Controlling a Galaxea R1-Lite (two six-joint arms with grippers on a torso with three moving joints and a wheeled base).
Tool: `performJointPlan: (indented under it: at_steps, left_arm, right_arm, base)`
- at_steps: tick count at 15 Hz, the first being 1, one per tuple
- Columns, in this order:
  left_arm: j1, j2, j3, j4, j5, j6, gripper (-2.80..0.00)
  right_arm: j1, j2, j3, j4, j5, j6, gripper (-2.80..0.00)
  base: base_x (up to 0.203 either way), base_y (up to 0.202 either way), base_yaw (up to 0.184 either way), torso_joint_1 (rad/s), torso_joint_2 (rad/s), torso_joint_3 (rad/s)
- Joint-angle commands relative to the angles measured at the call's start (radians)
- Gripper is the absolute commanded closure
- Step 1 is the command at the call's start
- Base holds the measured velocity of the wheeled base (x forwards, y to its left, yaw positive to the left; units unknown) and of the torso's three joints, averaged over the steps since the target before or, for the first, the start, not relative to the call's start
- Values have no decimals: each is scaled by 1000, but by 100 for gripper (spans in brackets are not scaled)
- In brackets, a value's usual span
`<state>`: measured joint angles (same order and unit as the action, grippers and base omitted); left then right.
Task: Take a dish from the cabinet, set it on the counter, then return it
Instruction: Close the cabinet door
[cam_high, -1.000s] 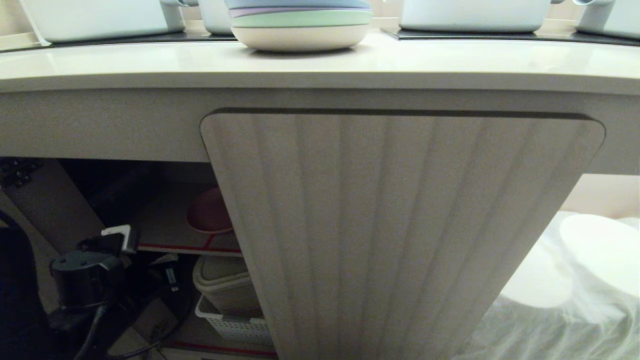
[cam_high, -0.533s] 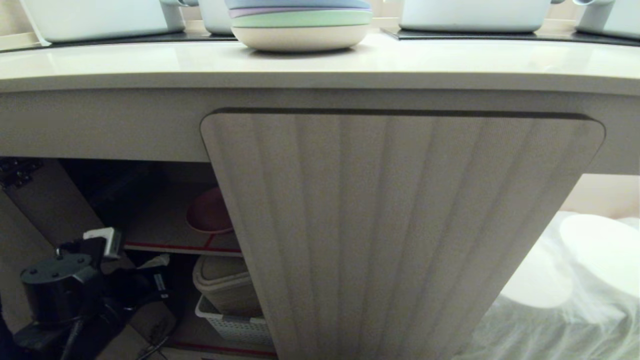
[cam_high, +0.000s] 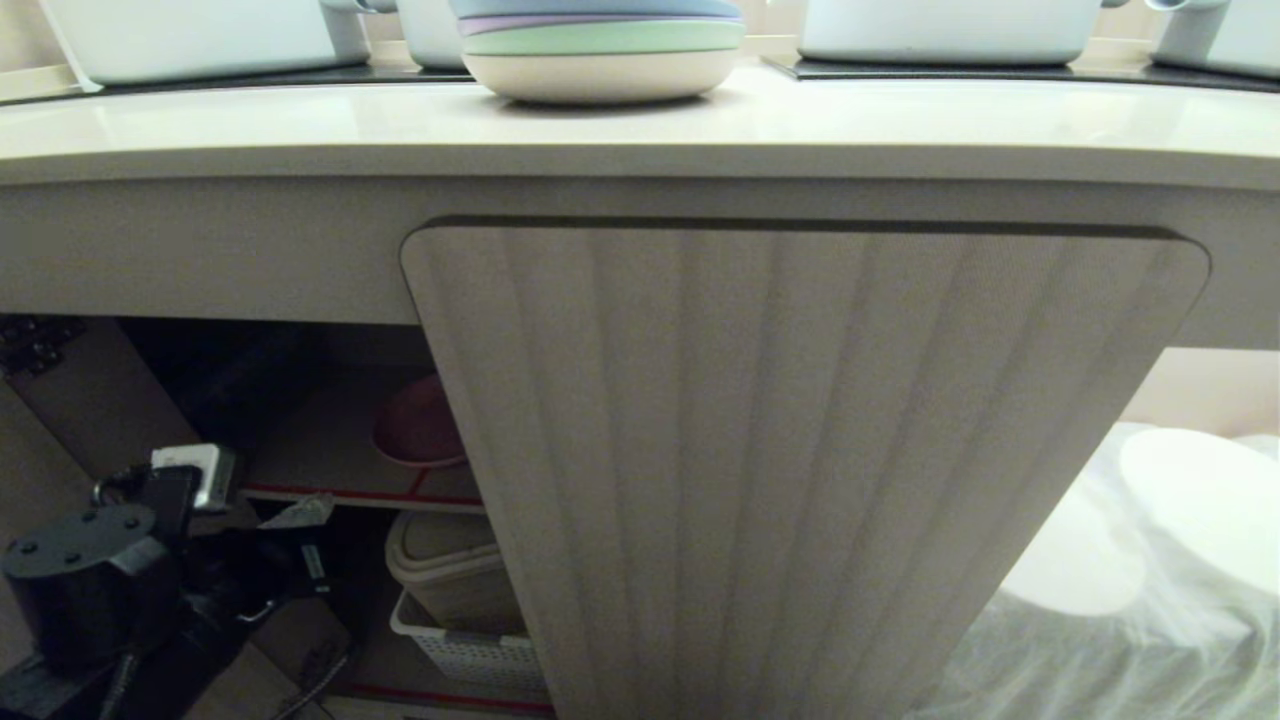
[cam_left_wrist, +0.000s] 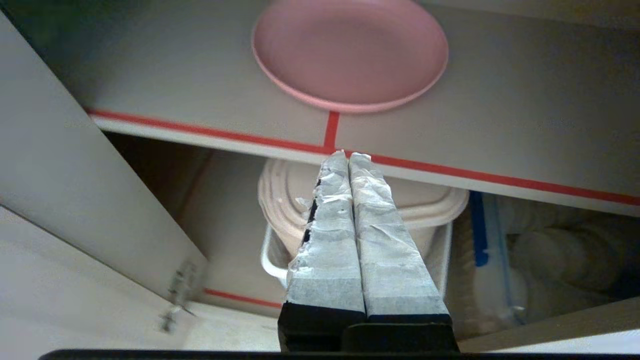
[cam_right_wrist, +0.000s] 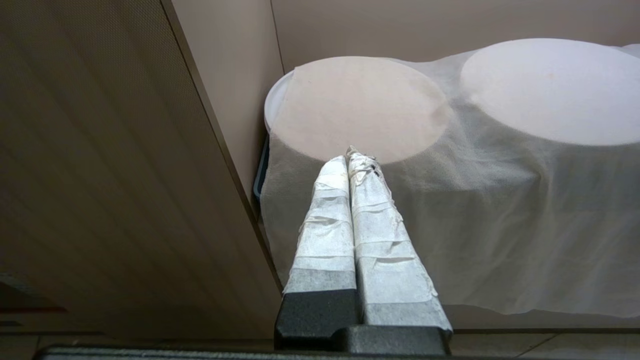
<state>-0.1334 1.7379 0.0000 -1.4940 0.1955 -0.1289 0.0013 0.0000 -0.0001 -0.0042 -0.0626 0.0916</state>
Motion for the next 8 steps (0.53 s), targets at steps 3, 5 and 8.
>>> performJointPlan:
  at_steps: [3,5,8]
  left_arm:
    - [-18,-41,0,-6,21,6,0]
    - [-18,-51,0,-4,23,6,0]
    - [-18,-90,0,27,29,9,0]
  right_arm:
    - [0,0,0,0,0,0,0]
    - [0,0,0,0,0,0,0]
    - [0,0,0,0,0,0,0]
  base:
    - [0,0,0,0,0,0]
    - [0,0,0,0,0,0]
    - [0,0,0,0,0,0]
